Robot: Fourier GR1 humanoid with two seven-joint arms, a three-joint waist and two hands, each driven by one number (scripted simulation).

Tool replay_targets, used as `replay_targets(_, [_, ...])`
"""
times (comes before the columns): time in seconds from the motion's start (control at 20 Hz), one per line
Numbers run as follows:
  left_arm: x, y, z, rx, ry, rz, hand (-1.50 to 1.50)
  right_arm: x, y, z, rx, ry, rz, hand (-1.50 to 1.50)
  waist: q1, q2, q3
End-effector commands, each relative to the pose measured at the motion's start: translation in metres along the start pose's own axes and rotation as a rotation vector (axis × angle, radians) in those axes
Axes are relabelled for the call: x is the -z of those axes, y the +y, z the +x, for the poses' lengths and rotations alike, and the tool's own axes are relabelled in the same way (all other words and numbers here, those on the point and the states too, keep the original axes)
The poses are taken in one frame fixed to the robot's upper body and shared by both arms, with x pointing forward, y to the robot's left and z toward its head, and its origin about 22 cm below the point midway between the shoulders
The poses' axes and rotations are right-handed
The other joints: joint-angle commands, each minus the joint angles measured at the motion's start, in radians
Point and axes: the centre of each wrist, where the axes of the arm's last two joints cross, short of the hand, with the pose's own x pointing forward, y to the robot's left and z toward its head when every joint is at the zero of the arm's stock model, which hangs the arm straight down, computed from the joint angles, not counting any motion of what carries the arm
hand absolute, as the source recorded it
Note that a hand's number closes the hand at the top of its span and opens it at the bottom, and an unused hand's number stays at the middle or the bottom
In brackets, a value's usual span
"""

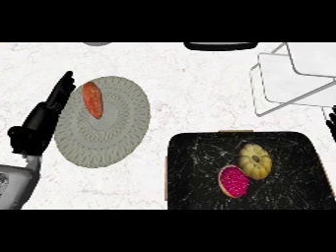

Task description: Pick the squash from the tray and place it in the tiered shelf

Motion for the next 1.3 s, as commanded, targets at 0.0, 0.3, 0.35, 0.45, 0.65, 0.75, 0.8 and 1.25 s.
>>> replay_targets(0.0, [-0.009,-0.006,-0.027,-0.048,0.121,0.017,0.0,-0.01,-0.03,0.012,-0.083,-0.058,-0.005,1.5,0.02,-0.033,0.007])
replay_targets(0.3, [-0.031,-0.014,-0.058,-0.208,0.479,0.093,0.0,-0.004,-0.098,0.088,-0.748,-0.238,-0.132,1.5,0.016,-0.006,-0.022])
replay_targets(0.35, [-0.039,-0.01,-0.066,-0.248,0.547,0.123,0.0,-0.005,-0.095,0.082,-0.689,-0.186,-0.17,1.5,0.036,-0.022,-0.006])
replay_targets(0.45, [-0.04,-0.012,-0.066,-0.287,0.583,0.108,0.0,-0.005,-0.08,0.079,-0.545,-0.139,-0.125,1.5,0.042,-0.033,0.003])
replay_targets(0.65, [-0.042,-0.007,-0.066,-0.304,0.621,0.116,0.0,-0.017,-0.063,0.085,-0.516,-0.217,0.038,-1.5,0.032,-0.039,0.005])
replay_targets(0.75, [-0.043,-0.003,-0.065,-0.308,0.637,0.133,0.0,-0.024,-0.065,0.093,-0.56,-0.224,0.143,-1.5,0.024,-0.042,0.005])
replay_targets(0.8, [-0.045,-0.014,-0.067,-0.318,0.618,0.115,0.0,-0.027,-0.062,0.099,-0.565,-0.23,0.185,-1.5,0.023,-0.041,0.004])
replay_targets(1.25, [-0.035,-0.013,-0.048,-0.315,0.633,0.118,0.0,-0.056,-0.04,0.154,-0.719,-0.115,0.419,-1.5,0.031,-0.042,0.002])
